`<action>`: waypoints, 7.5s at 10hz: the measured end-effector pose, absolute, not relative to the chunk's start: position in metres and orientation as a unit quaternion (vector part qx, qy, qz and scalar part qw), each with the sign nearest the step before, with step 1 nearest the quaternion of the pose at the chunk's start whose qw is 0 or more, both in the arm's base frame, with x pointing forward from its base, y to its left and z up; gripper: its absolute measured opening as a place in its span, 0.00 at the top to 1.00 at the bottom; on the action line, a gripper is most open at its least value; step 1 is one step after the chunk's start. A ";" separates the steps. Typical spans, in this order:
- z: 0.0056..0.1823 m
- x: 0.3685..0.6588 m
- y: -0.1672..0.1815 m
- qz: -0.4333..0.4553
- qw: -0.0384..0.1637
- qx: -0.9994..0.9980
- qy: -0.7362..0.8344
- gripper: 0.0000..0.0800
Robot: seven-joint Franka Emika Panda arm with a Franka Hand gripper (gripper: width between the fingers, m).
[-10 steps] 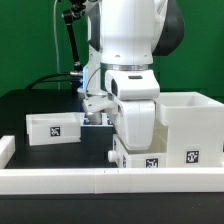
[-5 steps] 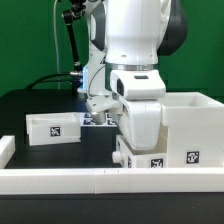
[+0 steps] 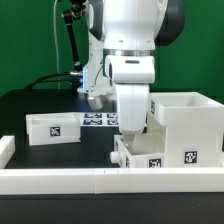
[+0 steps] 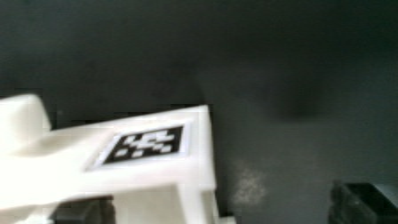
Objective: Assemble drawer
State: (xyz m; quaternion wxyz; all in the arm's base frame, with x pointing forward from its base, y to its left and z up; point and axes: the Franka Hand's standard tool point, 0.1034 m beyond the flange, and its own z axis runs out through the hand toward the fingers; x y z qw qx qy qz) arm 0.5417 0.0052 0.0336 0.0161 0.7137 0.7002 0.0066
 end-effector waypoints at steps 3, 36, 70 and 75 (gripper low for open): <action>0.059 0.549 0.002 -0.002 0.019 0.713 0.701 0.19; 0.018 0.592 -0.035 0.057 -0.084 0.640 0.762 0.19; 0.025 0.596 -0.029 0.032 -0.072 0.685 0.724 0.19; 0.044 0.553 -0.058 0.048 -0.032 0.712 0.700 0.19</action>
Offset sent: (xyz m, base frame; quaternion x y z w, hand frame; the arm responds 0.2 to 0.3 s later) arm 0.0173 -0.0136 0.0238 0.0058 -0.0003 -0.0433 0.9990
